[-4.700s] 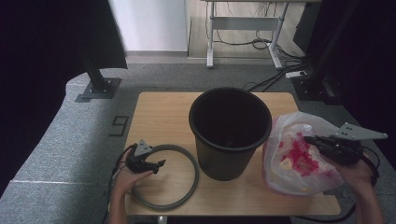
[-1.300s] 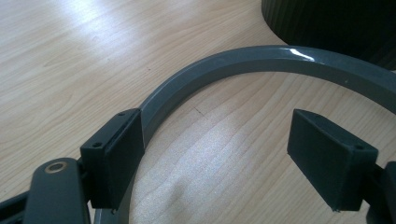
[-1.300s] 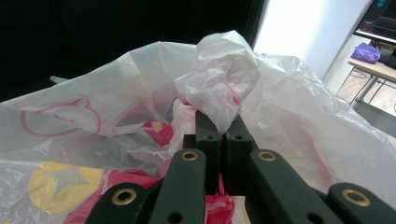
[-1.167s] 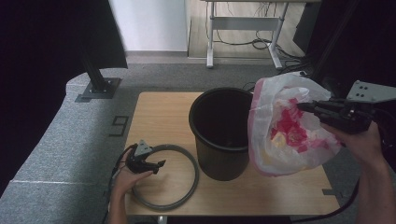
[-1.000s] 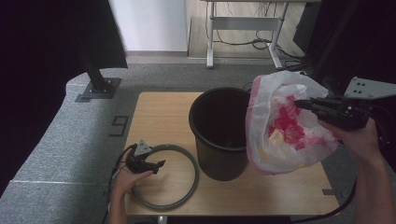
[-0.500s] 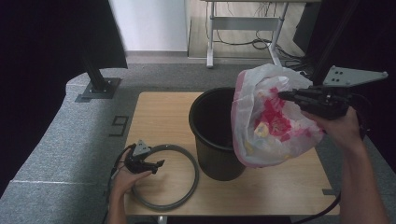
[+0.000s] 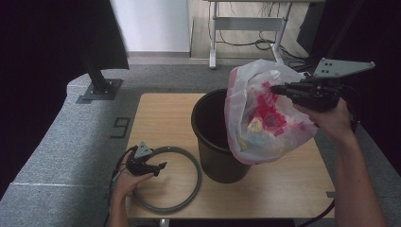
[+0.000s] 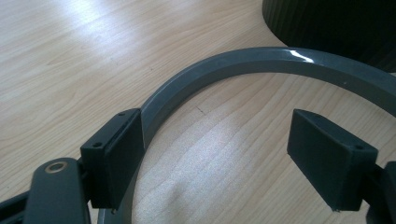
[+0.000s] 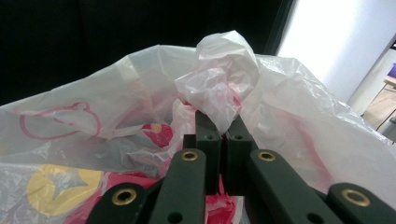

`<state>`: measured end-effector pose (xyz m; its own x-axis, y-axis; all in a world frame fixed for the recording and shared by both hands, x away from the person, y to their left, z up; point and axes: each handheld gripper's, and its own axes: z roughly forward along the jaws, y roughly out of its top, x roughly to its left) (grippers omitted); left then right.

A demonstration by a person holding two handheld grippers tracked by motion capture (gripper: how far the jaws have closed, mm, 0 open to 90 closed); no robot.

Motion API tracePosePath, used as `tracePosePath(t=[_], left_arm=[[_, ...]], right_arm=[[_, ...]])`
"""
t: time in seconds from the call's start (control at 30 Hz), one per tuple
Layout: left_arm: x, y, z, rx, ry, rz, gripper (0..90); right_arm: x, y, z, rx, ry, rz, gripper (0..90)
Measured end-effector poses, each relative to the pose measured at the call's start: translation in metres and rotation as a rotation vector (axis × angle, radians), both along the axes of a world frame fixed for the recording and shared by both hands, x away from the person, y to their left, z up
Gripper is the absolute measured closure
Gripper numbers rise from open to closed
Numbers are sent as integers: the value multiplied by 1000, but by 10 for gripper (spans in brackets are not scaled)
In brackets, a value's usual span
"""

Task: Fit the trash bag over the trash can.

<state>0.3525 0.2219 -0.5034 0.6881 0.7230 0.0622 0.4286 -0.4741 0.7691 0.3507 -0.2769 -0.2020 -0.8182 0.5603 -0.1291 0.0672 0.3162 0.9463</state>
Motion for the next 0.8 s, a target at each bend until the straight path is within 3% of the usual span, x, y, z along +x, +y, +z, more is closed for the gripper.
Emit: tracePosePath(t=[0.33, 0.8], left_arm=[[0, 2, -1, -6, 3, 5, 188], [0, 3, 0, -8, 0, 4, 188]], right_arm=[[9, 29, 7, -22, -7, 39, 874], [27, 66, 2, -32, -10, 65, 874]])
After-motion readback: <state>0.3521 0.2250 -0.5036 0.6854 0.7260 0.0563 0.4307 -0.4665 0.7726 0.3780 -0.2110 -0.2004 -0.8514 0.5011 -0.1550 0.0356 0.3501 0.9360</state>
